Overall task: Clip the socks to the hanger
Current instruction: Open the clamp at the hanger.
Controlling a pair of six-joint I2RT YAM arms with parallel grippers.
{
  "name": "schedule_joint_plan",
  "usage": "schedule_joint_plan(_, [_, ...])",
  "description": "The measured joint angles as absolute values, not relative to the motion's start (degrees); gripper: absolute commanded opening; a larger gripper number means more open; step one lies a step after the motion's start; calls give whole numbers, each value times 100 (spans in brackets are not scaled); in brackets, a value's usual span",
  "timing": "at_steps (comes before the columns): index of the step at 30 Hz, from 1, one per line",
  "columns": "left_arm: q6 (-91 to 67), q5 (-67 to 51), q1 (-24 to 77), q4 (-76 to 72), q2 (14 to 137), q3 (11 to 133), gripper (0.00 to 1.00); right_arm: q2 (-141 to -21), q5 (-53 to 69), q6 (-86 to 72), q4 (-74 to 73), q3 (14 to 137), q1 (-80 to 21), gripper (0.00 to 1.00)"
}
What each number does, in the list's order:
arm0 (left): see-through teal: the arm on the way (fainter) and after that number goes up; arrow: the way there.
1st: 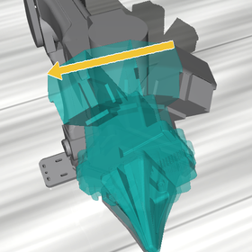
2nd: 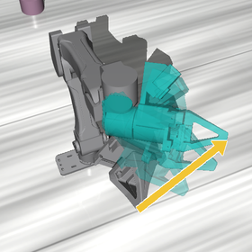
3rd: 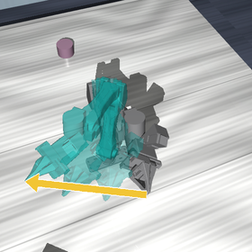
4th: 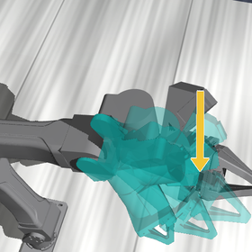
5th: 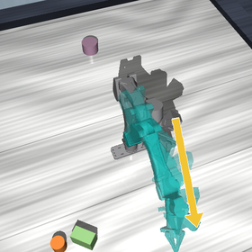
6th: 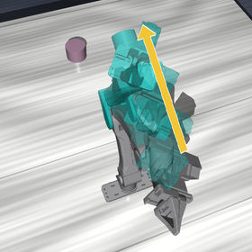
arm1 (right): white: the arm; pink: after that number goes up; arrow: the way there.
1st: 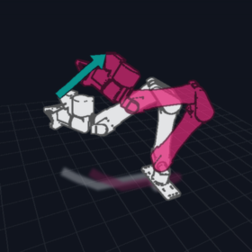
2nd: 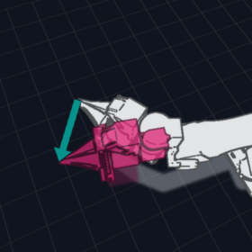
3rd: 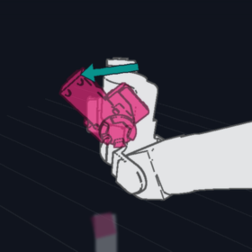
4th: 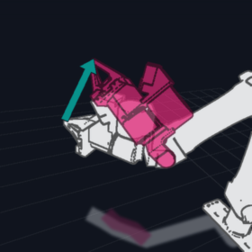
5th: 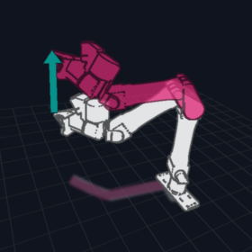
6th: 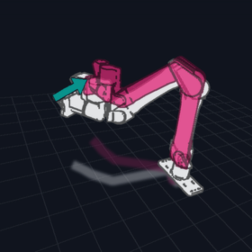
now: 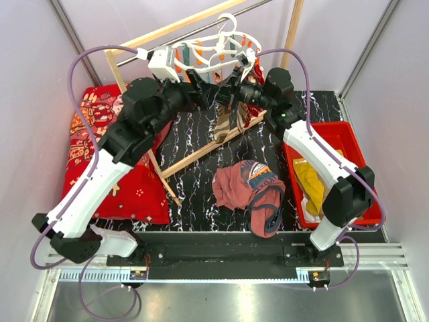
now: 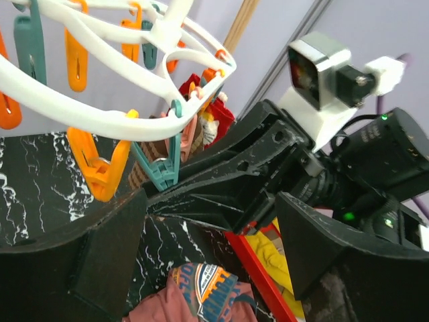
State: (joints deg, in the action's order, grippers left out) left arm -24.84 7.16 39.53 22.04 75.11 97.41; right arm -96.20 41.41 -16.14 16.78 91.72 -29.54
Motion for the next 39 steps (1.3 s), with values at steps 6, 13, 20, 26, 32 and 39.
schedule_joint_plan(6, [-2609,775,3953,2550,7937,10235,82,-9598,4112,-1616,1675,9172,-2963,0])
schedule_joint_plan(13, [-2694,991,3942,2779,8141,10541,80,-9544,4112,-1616,1658,9170,-2963,0])
schedule_joint_plan(20, [-2714,1302,3863,2792,8305,10617,69,-9489,4112,-1616,1653,9172,-2963,0])
schedule_joint_plan(26, [-2724,1372,3800,2821,8427,10694,60,-9478,4108,-1616,1643,9172,-2969,0])
schedule_joint_plan(32, [-2729,1378,3793,2814,8471,10801,54,-9476,4023,-1579,1570,9170,-3004,0])
schedule_joint_plan(39, [-2700,1413,3778,2766,8525,10840,44,-9430,3704,-1343,1354,9170,-3116,0])
